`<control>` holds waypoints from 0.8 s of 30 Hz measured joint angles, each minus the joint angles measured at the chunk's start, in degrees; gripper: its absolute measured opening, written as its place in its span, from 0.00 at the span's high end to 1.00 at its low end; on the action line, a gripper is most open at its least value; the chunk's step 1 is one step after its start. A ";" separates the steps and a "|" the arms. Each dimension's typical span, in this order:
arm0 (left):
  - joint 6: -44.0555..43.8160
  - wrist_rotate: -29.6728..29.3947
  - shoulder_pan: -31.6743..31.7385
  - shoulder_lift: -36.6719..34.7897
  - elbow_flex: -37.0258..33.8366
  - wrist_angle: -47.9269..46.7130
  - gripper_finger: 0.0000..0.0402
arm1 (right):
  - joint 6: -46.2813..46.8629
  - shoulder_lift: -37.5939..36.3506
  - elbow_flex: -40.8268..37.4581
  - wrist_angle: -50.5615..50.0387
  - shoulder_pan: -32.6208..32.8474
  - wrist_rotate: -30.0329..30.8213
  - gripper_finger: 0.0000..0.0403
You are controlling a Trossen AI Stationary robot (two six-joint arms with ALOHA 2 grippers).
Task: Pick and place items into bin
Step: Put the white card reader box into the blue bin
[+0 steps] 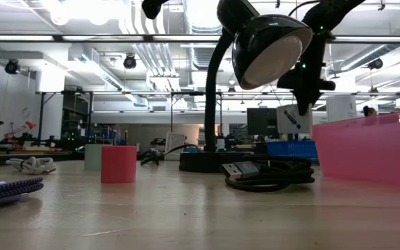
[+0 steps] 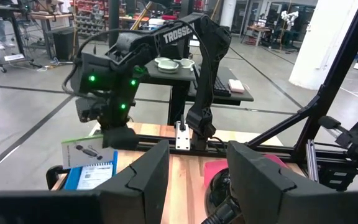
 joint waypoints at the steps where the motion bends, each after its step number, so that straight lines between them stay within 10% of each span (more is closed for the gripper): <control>1: 0.01 0.00 0.00 0.00 0.00 0.00 0.63 | -4.09 0.00 0.44 0.15 0.00 -0.13 0.91; 13: 0.02 0.00 0.00 0.00 0.00 0.00 0.63 | -40.46 0.69 1.63 -1.16 0.00 0.05 0.91; 24: 0.04 0.00 0.00 0.00 0.00 -0.02 0.63 | -54.86 2.47 0.77 -0.98 0.37 13.96 0.91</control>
